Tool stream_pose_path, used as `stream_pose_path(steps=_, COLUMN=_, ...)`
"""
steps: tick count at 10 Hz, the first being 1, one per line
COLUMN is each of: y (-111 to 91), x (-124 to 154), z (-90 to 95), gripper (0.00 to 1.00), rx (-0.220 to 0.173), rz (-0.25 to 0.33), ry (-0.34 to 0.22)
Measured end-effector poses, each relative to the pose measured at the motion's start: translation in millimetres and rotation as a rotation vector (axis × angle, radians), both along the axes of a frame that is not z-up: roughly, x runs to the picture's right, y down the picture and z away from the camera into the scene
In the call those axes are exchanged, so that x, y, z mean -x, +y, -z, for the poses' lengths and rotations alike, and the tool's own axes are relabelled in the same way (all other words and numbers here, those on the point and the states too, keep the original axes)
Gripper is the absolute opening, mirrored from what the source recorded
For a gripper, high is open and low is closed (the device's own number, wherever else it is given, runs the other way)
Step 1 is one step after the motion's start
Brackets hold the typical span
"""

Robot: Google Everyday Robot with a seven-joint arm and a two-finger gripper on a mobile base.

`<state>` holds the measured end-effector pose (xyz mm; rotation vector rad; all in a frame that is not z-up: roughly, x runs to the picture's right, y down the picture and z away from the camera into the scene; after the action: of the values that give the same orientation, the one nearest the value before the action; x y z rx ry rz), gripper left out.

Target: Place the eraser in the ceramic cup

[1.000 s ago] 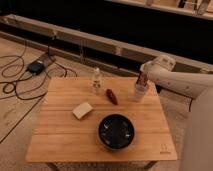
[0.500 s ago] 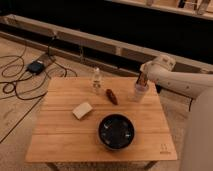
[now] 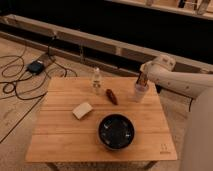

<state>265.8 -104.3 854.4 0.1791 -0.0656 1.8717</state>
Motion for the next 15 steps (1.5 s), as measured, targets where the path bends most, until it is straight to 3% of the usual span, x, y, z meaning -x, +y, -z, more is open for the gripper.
stream_pose_path(steps=11, y=0.0, x=0.0, z=0.0, gripper=0.32, rx=0.000, rz=0.000, ry=0.000)
stream_pose_path(steps=12, y=0.0, x=0.0, z=0.0, gripper=0.29, rx=0.000, rz=0.000, ry=0.000)
stream_pose_path(steps=14, y=0.1, x=0.0, z=-0.2, gripper=0.12, rx=0.000, rz=0.000, ry=0.000)
stream_pose_path(steps=15, y=0.6, x=0.0, z=-0.6, gripper=0.11, rx=0.001, rz=0.000, ry=0.000)
